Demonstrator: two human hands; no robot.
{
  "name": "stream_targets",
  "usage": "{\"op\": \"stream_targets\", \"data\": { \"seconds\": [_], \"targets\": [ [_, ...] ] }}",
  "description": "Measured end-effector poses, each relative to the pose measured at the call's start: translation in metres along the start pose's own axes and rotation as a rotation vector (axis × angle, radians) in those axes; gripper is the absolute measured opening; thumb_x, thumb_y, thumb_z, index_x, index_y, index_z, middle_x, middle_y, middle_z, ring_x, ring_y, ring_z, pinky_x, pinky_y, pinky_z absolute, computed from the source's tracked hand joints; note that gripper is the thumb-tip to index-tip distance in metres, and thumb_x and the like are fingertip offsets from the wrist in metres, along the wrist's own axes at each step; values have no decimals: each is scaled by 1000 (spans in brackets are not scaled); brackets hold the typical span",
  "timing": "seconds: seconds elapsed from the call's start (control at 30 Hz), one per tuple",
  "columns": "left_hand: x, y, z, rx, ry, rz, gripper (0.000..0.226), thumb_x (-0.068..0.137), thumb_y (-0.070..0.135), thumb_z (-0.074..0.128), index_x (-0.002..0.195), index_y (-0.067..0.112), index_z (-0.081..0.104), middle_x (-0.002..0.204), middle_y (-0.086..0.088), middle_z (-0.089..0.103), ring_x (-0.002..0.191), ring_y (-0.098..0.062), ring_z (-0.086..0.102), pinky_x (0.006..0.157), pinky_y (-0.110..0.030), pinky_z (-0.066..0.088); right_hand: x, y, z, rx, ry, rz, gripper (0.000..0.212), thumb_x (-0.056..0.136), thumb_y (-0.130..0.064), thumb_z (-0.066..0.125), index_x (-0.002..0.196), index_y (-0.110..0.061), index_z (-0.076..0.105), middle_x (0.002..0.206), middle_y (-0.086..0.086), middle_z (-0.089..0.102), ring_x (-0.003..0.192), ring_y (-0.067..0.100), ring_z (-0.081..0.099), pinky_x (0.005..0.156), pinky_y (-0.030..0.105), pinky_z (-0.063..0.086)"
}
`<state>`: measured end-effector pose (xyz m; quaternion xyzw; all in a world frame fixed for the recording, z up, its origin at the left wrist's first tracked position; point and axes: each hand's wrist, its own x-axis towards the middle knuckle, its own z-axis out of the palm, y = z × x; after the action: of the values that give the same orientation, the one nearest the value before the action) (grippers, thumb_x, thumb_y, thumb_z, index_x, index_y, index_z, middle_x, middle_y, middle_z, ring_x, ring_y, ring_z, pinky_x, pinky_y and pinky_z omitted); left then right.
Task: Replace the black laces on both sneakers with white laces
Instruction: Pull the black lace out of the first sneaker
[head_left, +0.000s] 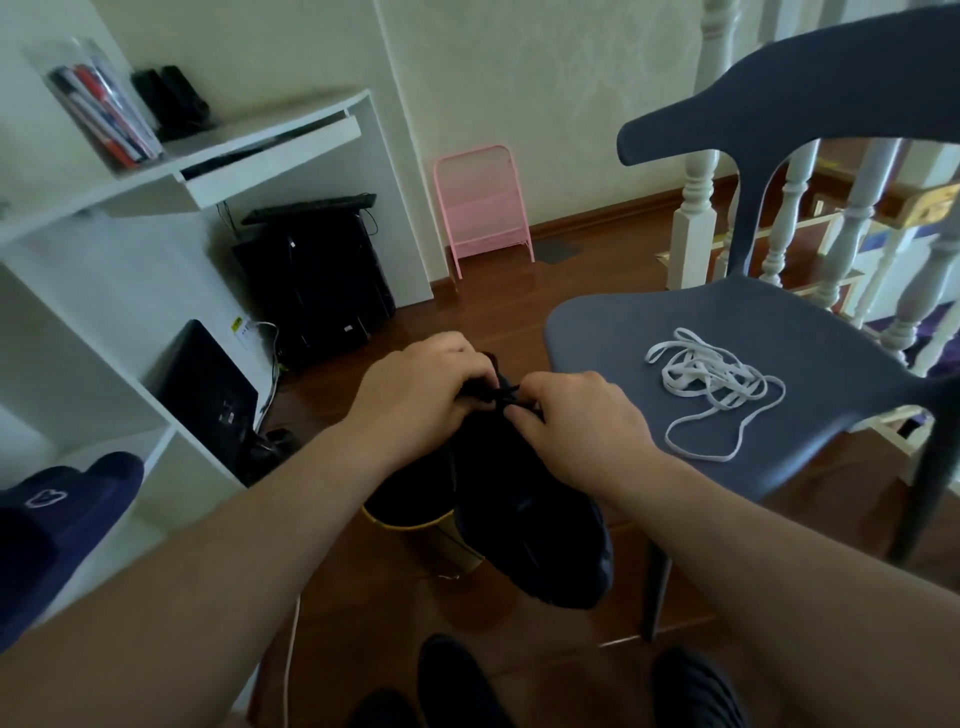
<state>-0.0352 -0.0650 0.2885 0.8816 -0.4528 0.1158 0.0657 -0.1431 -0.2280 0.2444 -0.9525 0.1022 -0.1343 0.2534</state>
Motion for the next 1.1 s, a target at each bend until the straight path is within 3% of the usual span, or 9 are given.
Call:
{"op": "stream_targets", "data": {
  "seconds": [0.1, 0.2, 0.33, 0.43, 0.63, 0.8, 0.97, 1.03, 1.1],
  "targets": [
    [-3, -5, -6, -281, 104, -143, 7, 98, 32, 71, 97, 37, 66, 102, 16, 65, 94, -5, 61, 83, -32, 53, 0, 1, 2, 13, 14, 9, 23, 100, -50, 55, 99, -28, 62, 94, 1, 65, 88, 33, 61, 65, 37, 45],
    [-2, -6, -22, -1004, 300, -454, 15, 111, 28, 52, 96, 31, 56, 87, 10, 74, 54, -3, 52, 50, -19, 42, 3, 10, 4, 37, 8, 42, 23, 100, -51, 55, 92, -30, 59, 94, 0, 65, 89, 31, 61, 66, 37, 45],
    [-3, -21, -56, -1458, 441, -660, 14, 112, 29, 50, 101, 20, 54, 72, 5, 69, 48, -6, 41, 40, -18, 33, 4, 21, 6, 32, -10, 73, 23, 100, -51, 56, 85, -32, 55, 88, -3, 63, 87, 29, 61, 65, 36, 44],
    [-3, -31, -63, -1456, 432, -615, 12, 108, 26, 57, 100, 18, 58, 75, 3, 65, 52, -7, 45, 44, -19, 36, 4, 24, 5, 26, -6, 78, 22, 100, -51, 56, 88, -33, 58, 88, -4, 63, 86, 28, 61, 64, 35, 44],
    [0, -50, -27, -1103, 235, -655, 16, 106, 31, 62, 95, 20, 65, 78, 4, 67, 57, -11, 51, 48, -26, 42, 5, 25, -1, -4, -21, 94, 22, 99, -53, 57, 94, -32, 63, 92, -3, 65, 89, 28, 62, 67, 37, 50],
    [12, -86, 18, -1097, 158, -883, 9, 105, 23, 64, 97, 20, 67, 97, -8, 66, 70, -18, 54, 55, -31, 44, 3, 32, -8, -46, -37, 125, 23, 98, -52, 58, 93, -31, 66, 93, -2, 66, 90, 28, 63, 71, 39, 53],
    [13, -124, 54, -1155, 71, -1176, 25, 107, 26, 60, 89, 9, 65, 81, -10, 59, 65, -23, 55, 63, -36, 47, 8, 38, -9, -29, -4, 127, 25, 98, -50, 59, 82, -31, 59, 84, -6, 65, 84, 25, 63, 69, 38, 53],
    [11, -134, 67, -1214, 63, -1243, 23, 102, 30, 66, 98, 7, 66, 81, -11, 62, 68, -24, 60, 72, -37, 49, 10, 37, -10, -23, 0, 116, 24, 98, -50, 59, 82, -31, 60, 84, -7, 65, 84, 24, 62, 69, 38, 53],
    [12, -140, 80, -1312, 60, -1257, 44, 88, 33, 77, 122, 7, 66, 104, -12, 67, 89, -27, 65, 83, -40, 51, 12, 35, -10, -16, -3, 106, 23, 98, -49, 59, 85, -30, 63, 84, -8, 64, 84, 22, 62, 68, 37, 52]
  ]
}}
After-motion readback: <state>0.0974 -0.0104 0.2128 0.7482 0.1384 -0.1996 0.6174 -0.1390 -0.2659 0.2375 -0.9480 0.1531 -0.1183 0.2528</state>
